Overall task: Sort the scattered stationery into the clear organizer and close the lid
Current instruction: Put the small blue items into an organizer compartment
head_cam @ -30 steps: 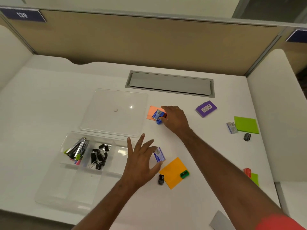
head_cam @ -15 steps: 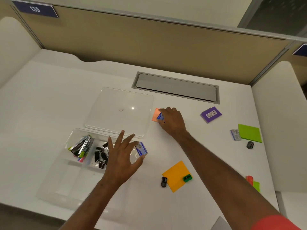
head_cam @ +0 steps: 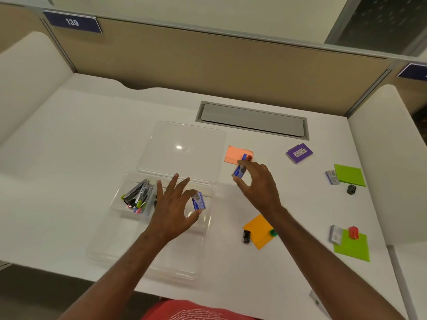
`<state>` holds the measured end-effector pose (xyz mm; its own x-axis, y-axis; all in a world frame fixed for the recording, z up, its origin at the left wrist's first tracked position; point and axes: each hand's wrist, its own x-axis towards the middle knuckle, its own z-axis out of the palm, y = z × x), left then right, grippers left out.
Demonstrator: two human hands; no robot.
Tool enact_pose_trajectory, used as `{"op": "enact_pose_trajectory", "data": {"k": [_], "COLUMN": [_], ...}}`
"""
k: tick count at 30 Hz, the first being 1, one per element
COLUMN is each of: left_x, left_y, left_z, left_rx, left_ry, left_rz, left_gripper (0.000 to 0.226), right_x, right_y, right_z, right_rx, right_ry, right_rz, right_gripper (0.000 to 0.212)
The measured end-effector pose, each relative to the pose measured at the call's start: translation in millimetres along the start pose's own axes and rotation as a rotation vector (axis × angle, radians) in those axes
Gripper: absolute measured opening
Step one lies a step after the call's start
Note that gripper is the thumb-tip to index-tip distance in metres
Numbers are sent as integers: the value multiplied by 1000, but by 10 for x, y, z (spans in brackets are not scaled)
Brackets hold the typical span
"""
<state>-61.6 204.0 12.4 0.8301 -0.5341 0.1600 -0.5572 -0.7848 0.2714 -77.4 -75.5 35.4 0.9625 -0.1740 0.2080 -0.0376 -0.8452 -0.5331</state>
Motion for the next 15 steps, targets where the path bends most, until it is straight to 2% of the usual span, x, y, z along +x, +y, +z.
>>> {"op": "enact_pose_trajectory", "data": {"k": [7,15], "left_x": [-55,-70], "left_y": [-257,-427], "left_z": [-34,-90], "left_rx": [16,-64], "left_ry": [-89,-88], "left_rz": [61,56], "left_gripper": [60,73], "right_x": [-334,-492], "right_y": [-447,-833], "right_z": [112,315], "right_rx": [-8,-87], "right_ry": [-71,-211], "right_rz": [-29,-133], "right_gripper": [55,63]}}
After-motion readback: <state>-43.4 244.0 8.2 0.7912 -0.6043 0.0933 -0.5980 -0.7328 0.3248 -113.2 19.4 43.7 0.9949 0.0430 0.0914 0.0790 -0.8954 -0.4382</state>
